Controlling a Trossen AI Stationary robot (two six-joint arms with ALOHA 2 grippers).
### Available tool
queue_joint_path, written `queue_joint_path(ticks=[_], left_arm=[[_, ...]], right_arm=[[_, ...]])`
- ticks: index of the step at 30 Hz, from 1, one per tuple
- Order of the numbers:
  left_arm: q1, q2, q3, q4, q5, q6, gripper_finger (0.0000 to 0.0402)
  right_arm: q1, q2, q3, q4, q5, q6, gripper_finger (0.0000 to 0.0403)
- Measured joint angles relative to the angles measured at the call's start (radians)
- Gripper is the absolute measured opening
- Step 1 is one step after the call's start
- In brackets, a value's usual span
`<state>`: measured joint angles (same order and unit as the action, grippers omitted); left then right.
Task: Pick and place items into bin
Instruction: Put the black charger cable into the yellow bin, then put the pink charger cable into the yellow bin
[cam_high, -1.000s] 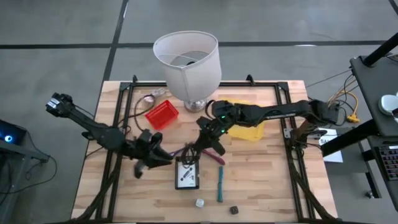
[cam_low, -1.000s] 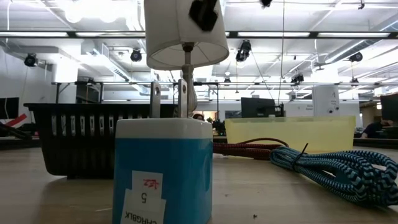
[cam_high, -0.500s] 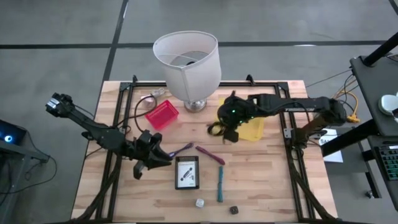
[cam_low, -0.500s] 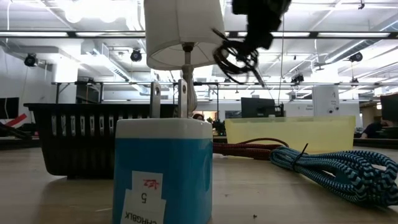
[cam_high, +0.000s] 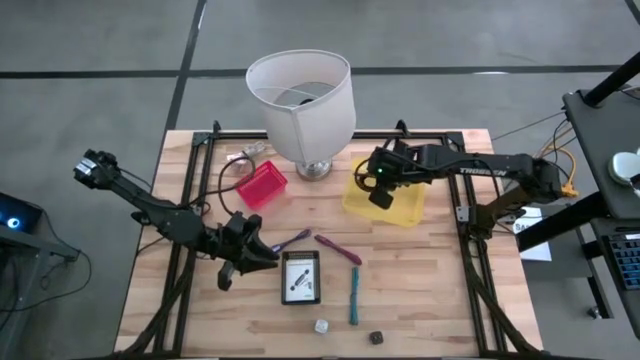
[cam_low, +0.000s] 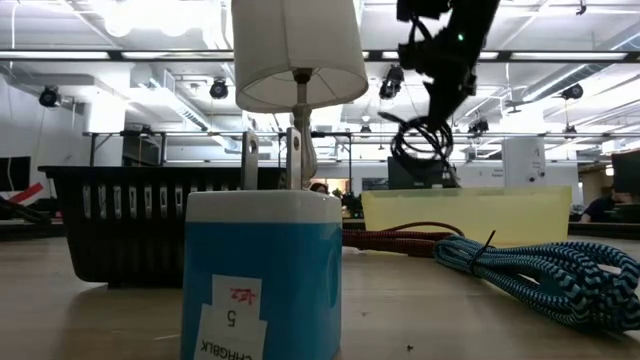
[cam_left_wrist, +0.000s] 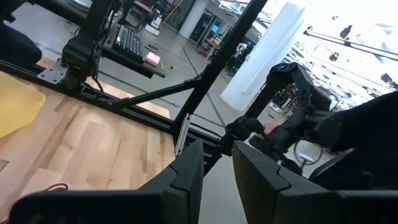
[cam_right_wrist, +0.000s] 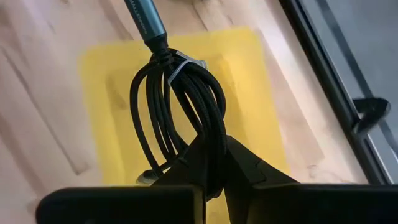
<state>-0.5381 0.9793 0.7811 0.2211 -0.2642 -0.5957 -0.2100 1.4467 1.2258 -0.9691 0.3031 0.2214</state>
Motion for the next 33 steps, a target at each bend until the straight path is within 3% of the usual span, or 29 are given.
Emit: queue_joint_path(ticks=[4,13,15,18,21,23,33], left_arm=[[0.000,0.000,0.000,0.003,0.000,0.000,0.0071],[0.000,0.000,0.000,0.000,0.000,0.000,0.0071],[0.000,0.000,0.000,0.000,0.000,0.000,0.0071],[0.000,0.000,0.000,-0.001,0.002,0.000,0.0071],[0.000,0.000,0.000,-0.004,0.022,0.000,0.0071],[0.000,0.000,0.000,-0.012,0.025,0.001,0.0071],[0.001,0.000,-0.001,-0.030,0.026,0.044,0.0071]], right_arm=[[-0.018,-0.002,-0.050,0.001,0.015,0.013,0.0032],[-0.023,-0.002,-0.069,-0.031,0.010,0.092,0.0156],[-0.023,-0.005,-0.050,-0.028,-0.038,0.140,0.0180],[-0.021,-0.015,-0.025,0.039,-0.236,0.165,0.0205],[0.012,-0.020,-0.025,0.167,-0.450,0.166,0.0214],[0.051,-0.020,-0.028,0.247,-0.511,0.159,0.0214],[0.275,0.066,-0.060,0.349,-0.501,0.079,0.0210]])
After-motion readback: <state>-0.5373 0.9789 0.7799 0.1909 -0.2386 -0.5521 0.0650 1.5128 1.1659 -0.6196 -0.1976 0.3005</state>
